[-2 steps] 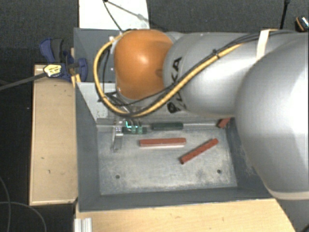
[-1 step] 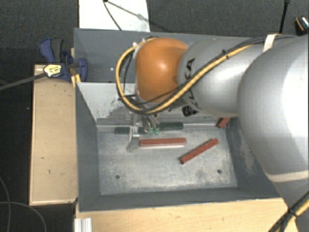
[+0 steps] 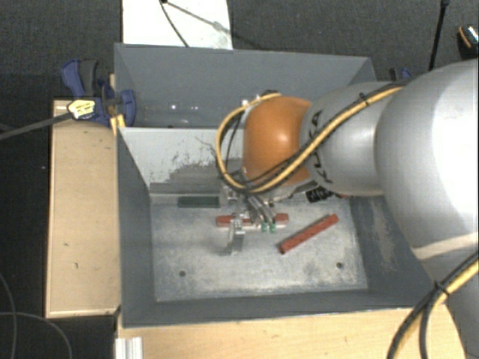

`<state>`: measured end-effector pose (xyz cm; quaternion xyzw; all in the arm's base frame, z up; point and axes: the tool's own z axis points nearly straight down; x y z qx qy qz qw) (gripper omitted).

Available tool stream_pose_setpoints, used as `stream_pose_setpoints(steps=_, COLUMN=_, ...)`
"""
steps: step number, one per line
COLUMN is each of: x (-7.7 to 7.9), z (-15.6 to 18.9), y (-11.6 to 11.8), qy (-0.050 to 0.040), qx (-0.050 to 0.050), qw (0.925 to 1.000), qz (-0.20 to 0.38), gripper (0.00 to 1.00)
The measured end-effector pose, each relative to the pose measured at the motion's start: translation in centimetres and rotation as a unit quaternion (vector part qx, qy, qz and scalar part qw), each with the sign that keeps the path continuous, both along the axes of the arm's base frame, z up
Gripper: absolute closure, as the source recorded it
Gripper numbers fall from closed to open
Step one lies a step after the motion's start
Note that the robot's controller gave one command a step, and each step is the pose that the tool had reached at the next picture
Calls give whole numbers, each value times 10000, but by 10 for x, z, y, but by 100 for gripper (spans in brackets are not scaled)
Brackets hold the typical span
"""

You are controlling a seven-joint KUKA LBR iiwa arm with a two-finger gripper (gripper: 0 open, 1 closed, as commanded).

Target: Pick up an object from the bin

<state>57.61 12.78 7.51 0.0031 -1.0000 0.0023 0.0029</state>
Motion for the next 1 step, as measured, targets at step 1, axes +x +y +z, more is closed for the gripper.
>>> stream_pose_setpoints(steps=1, x=2, z=4, y=5, qy=-38, qx=30, qw=10000, qz=-5, gripper=100)
